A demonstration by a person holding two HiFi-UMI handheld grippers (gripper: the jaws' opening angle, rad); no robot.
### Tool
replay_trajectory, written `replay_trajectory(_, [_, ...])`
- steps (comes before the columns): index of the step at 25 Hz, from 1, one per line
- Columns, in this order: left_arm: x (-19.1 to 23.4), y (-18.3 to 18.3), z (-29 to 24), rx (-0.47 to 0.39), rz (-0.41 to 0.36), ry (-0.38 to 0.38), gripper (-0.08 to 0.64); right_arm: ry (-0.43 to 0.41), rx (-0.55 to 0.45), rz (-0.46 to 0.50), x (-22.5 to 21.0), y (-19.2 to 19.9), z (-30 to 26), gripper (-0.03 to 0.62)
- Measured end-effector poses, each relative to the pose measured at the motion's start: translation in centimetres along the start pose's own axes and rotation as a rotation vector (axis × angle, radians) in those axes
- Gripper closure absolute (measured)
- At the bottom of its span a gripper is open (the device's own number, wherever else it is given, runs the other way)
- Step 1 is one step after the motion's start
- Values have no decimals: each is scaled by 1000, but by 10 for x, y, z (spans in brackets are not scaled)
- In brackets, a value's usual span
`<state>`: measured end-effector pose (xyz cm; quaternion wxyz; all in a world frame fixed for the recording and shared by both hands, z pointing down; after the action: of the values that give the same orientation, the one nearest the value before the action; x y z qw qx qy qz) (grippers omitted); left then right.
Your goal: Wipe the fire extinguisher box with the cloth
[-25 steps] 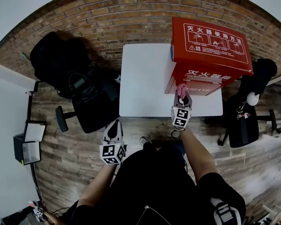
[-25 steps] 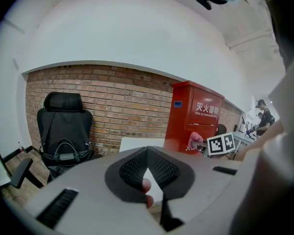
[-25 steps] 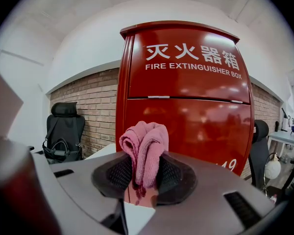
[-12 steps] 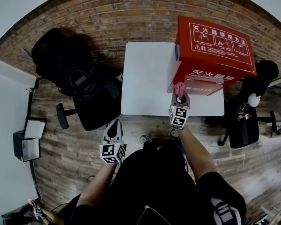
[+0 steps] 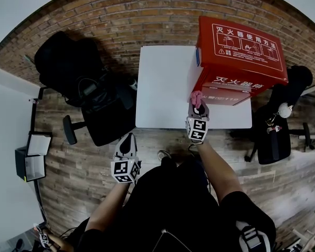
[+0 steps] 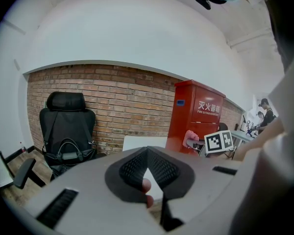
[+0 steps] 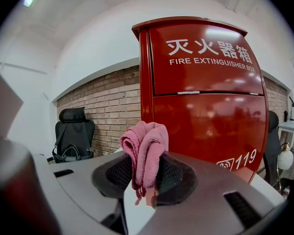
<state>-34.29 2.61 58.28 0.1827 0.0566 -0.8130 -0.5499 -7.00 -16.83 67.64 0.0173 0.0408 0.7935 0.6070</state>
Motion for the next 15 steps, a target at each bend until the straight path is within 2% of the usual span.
replay_trajectory(15, [2,5,-7,21,1,-1,541,-45,5,7,14,11,-4,479])
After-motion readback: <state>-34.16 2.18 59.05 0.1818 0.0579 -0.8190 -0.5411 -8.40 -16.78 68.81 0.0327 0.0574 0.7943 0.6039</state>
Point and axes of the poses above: the fingertips, and each gripper's own axes: z backward along the fingers, x to its left, y out of its underside, the point moved 2 cm from there along z, backward along the fingers, and after that the axes turned 12 degrees about y, right-handed, at the moved point
